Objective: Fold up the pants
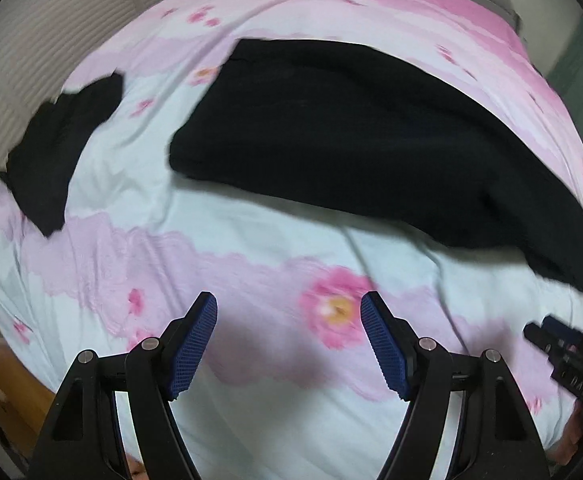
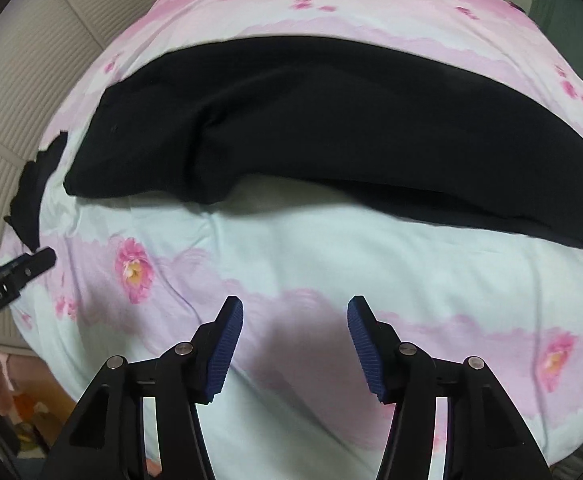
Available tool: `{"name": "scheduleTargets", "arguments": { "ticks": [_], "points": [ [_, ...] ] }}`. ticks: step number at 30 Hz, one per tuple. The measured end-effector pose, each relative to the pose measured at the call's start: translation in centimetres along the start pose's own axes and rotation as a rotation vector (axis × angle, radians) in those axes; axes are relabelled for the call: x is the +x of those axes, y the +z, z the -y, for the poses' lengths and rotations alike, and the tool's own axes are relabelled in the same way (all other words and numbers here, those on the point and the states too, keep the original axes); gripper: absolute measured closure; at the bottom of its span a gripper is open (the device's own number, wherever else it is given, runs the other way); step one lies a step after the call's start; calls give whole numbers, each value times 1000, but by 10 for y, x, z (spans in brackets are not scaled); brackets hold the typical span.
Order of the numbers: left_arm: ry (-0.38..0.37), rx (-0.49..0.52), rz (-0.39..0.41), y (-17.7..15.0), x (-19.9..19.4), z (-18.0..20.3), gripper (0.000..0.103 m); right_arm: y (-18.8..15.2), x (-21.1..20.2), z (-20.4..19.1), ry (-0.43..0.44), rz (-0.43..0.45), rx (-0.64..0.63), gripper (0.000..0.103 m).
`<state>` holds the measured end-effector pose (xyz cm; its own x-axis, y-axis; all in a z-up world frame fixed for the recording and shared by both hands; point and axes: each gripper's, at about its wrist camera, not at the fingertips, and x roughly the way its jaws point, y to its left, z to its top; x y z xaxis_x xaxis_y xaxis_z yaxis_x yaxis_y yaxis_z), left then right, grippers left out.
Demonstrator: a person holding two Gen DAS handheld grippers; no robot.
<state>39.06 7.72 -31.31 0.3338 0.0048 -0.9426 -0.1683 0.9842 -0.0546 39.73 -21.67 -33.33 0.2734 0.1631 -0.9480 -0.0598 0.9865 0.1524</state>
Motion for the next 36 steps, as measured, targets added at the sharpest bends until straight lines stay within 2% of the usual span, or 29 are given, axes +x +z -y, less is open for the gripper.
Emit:
{"name": "scheduleTargets", "arguments": {
  "ticks": [3,7,12,20,23,26,30,32,36],
  "points": [
    [-17,-116,5,12,23,-38,24,13,22,-28,26,-3,-47,48],
    [-119,-270,8,26,48,-74,22,29,42,-49,32,29,-102,41],
    [-173,-352,43,43,64,-99,12,40,65,-60,38,45,-67,41],
    [-326,-460,42,80,108,-112,12,44,84,-73,20,29,-11,41],
    [-345,-507,76,90,119,-116,12,45,88,-76,14,21,24,41],
    [-383,-532,63,96,132,-115,13,48,90,-84,-9,13,-1,41],
    [-390,-579,39,96,153,-114,11,50,89,-88,-35,10,-21,41],
    [-368,-600,36,100,153,-113,13,52,91,-88,-48,-1,-23,41],
    [-222,-568,2,118,144,-97,30,61,89,-83,-80,1,-20,41]
  ]
}}
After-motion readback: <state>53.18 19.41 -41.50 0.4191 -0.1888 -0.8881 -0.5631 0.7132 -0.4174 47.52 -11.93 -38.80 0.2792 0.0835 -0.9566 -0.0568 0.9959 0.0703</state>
